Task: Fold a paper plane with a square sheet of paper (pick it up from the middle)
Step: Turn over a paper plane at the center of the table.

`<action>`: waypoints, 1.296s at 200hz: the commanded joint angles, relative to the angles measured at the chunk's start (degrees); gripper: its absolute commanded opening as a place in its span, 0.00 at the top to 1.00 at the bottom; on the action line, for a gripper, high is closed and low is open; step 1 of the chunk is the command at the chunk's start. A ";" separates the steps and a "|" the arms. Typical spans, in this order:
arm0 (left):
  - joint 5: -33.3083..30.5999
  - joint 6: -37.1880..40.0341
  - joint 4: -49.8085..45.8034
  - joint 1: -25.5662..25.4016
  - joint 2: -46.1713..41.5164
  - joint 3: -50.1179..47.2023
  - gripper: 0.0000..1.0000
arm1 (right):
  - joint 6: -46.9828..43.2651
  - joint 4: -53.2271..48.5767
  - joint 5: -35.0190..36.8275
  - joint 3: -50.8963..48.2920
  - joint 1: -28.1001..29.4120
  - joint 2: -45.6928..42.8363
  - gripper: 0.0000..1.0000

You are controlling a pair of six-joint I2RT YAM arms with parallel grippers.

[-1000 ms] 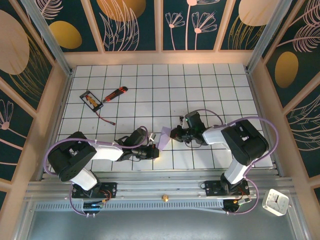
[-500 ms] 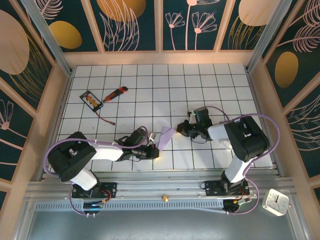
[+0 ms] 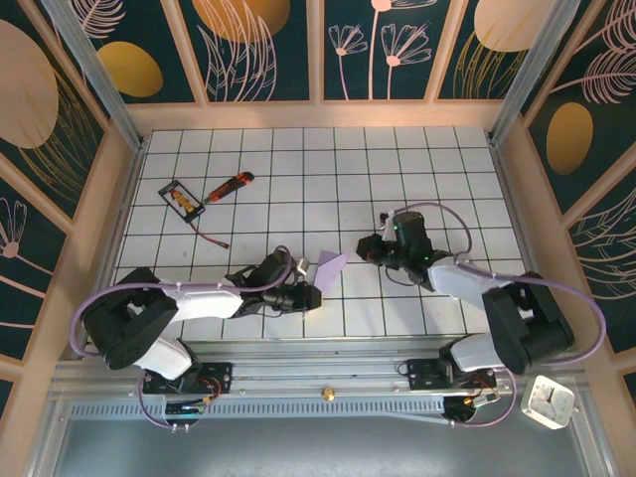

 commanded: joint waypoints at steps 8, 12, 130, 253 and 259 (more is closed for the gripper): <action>-5.86 -2.07 -1.22 1.13 -6.26 1.00 0.63 | 2.59 -4.46 9.12 -1.36 7.52 -2.18 0.91; -6.76 -2.60 -1.35 1.72 -6.94 0.56 0.63 | 3.43 -4.02 9.63 -1.36 8.18 -1.94 0.89; 0.56 0.56 2.94 7.86 10.53 6.86 0.84 | 10.28 4.94 10.46 -4.49 11.16 9.01 0.90; 8.60 1.76 7.47 7.83 14.64 9.90 0.68 | 16.60 16.00 6.41 -7.76 12.35 15.02 0.92; 8.88 1.58 7.74 7.83 14.99 10.16 0.68 | 16.68 16.20 6.31 -7.77 12.35 15.26 0.92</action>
